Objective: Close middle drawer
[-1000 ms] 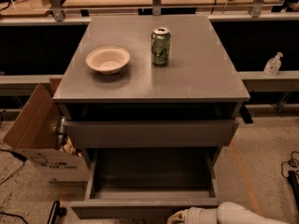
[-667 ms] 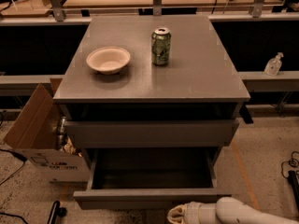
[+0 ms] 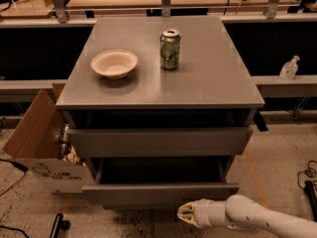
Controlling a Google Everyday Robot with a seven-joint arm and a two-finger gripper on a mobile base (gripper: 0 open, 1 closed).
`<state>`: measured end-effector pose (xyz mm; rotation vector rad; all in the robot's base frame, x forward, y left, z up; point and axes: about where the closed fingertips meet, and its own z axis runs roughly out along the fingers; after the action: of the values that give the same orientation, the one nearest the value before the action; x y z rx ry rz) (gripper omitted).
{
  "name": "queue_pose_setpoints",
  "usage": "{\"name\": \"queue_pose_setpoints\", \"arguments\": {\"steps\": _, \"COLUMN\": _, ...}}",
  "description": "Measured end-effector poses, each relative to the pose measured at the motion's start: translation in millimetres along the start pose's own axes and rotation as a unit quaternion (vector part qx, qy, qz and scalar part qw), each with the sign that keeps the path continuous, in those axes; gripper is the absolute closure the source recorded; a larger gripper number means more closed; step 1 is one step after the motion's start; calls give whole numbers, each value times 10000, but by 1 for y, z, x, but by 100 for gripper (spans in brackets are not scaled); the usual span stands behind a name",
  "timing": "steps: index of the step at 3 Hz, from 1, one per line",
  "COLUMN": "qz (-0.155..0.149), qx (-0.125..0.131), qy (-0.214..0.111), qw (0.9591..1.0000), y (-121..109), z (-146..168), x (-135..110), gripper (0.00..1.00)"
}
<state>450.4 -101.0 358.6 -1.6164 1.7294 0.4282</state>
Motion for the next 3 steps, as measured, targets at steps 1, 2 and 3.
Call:
{"name": "queue_pose_setpoints", "arguments": {"steps": 1, "qz": -91, "qx": 491, "qy": -17, "qw": 9988, "y": -61, "z": -10, "x": -2, "gripper": 100}}
{"name": "queue_pose_setpoints", "arguments": {"steps": 2, "qz": -100, "qx": 512, "qy": -10, "qw": 9986, "y": -63, "z": -9, "x": -2, "gripper": 100}}
{"name": "queue_pose_setpoints", "arguments": {"steps": 3, "qz": -88, "qx": 678, "qy": -85, "qw": 9976, "y": -81, "z": -5, "x": -1, "gripper": 100}}
